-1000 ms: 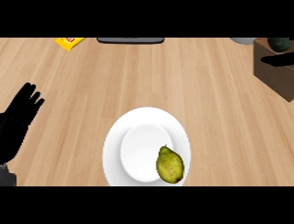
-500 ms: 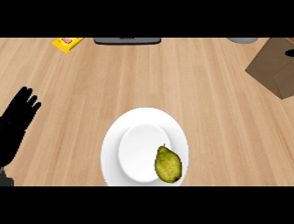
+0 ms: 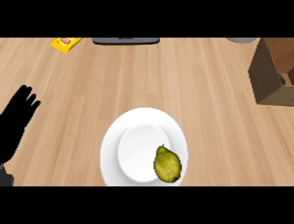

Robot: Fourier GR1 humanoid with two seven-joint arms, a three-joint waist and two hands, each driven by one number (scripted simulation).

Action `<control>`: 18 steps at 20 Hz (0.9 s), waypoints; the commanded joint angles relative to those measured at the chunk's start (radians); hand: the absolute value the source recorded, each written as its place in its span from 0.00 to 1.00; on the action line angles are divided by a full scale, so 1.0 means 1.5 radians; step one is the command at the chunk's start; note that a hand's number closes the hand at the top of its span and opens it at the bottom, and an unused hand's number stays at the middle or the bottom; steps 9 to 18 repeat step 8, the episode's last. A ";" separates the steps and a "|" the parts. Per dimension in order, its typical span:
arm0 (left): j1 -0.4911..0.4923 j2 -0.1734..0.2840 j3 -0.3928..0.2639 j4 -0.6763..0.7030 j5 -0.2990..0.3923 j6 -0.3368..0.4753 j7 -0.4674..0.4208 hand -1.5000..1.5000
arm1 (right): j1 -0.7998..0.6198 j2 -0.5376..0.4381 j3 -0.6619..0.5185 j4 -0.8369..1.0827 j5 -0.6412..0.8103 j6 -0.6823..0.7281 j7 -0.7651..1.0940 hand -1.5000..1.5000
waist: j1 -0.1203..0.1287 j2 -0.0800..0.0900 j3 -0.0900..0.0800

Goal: Pick the squash from the plate and place it in the cardboard box

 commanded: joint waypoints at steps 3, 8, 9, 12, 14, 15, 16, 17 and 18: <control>0.004 -0.012 -0.008 -0.023 -0.005 0.014 0.009 0.50 | 0.118 -0.028 -0.053 -0.067 -0.087 0.076 -0.047 0.00 | 0.006 0.001 0.000; -0.003 -0.016 -0.019 -0.006 -0.020 0.013 0.002 0.50 | 0.108 -0.070 -0.040 -0.060 -0.096 0.084 -0.012 0.00 | 0.010 0.003 0.000; -0.003 -0.016 -0.019 -0.006 -0.020 0.013 0.002 0.50 | 0.108 -0.070 -0.040 -0.060 -0.096 0.084 -0.012 0.00 | 0.010 0.003 0.000; -0.003 -0.016 -0.019 -0.006 -0.020 0.013 0.002 0.50 | 0.108 -0.070 -0.040 -0.060 -0.096 0.084 -0.012 0.00 | 0.010 0.003 0.000; -0.003 -0.016 -0.019 -0.006 -0.020 0.013 0.002 0.50 | 0.108 -0.070 -0.040 -0.060 -0.096 0.084 -0.012 0.00 | 0.010 0.003 0.000; -0.003 -0.016 -0.019 -0.006 -0.020 0.013 0.002 0.50 | 0.108 -0.070 -0.040 -0.060 -0.096 0.084 -0.012 0.00 | 0.010 0.003 0.000; -0.003 -0.016 -0.019 -0.006 -0.020 0.013 0.002 0.50 | 0.108 -0.070 -0.040 -0.060 -0.096 0.084 -0.012 0.00 | 0.010 0.003 0.000; -0.003 -0.016 -0.019 -0.006 -0.020 0.013 0.002 0.50 | 0.108 -0.070 -0.040 -0.060 -0.096 0.084 -0.012 0.00 | 0.010 0.003 0.000; -0.003 -0.016 -0.019 -0.006 -0.020 0.013 0.002 0.50 | 0.108 -0.070 -0.040 -0.060 -0.096 0.084 -0.012 0.00 | 0.010 0.003 0.000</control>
